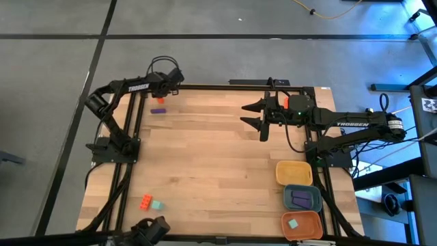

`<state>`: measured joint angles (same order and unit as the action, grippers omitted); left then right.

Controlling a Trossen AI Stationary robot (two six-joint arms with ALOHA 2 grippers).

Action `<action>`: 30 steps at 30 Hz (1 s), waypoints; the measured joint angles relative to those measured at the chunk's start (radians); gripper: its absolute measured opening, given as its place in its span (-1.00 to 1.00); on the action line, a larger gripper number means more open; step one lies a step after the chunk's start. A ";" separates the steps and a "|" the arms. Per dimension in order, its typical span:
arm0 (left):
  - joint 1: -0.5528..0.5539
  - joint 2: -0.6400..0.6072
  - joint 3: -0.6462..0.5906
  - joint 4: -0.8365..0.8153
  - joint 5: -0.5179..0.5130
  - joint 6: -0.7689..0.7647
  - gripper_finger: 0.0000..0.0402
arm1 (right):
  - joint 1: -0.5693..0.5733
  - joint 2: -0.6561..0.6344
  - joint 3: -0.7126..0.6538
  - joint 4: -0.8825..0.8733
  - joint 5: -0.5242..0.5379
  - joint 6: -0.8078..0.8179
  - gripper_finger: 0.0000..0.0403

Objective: Sort & place blocks by color
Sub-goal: Put the top left orange game piece into the yellow bin

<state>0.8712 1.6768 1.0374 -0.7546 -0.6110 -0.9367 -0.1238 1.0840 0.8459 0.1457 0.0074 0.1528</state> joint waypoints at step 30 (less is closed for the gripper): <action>-0.166 0.000 0.000 0.000 0.030 -0.135 -1.00 | 0.000 0.000 0.000 0.022 0.000 -0.004 0.13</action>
<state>0.7057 1.6768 1.0378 -0.7544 -0.5805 -1.0714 -0.1242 1.0840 0.8455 0.1677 0.0078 0.1490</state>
